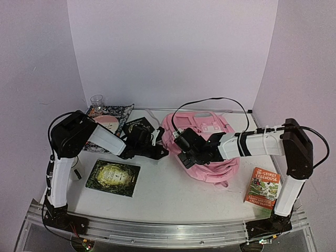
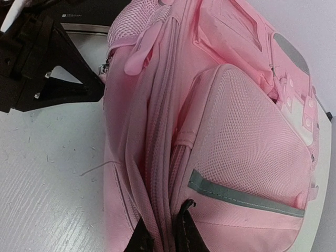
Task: Pack the student bag
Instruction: Pick up the largest pocket of the bag from the student bag, then unzip the largest pocket of the student bag.
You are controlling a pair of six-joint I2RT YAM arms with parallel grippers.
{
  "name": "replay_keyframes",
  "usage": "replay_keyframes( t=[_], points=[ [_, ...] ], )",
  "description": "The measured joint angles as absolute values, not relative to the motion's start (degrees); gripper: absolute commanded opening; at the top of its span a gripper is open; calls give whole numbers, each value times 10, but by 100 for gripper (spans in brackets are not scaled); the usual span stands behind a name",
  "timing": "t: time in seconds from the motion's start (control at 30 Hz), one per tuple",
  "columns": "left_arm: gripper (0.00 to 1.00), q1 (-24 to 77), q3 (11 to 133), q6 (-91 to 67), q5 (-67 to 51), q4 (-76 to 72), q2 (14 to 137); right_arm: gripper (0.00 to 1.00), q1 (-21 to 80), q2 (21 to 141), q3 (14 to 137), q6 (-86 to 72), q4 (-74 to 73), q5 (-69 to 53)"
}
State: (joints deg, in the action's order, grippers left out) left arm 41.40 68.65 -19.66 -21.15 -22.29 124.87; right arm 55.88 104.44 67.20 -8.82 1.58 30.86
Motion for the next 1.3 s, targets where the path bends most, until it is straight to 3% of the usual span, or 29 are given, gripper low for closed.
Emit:
replay_keyframes(
  t=[0.57,0.77,1.0,1.3],
  points=[
    [0,528,595,-287,-218,-244,1148,0,555,1080,705,-125,8,304],
    [5,559,583,-317,-243,-236,1121,14,546,1086,705,-139,31,303],
    [26,582,560,-342,-264,-253,1102,35,526,1064,672,-145,62,276],
    [59,557,488,-374,-254,-256,1056,48,545,950,625,-178,59,250]
  ],
)
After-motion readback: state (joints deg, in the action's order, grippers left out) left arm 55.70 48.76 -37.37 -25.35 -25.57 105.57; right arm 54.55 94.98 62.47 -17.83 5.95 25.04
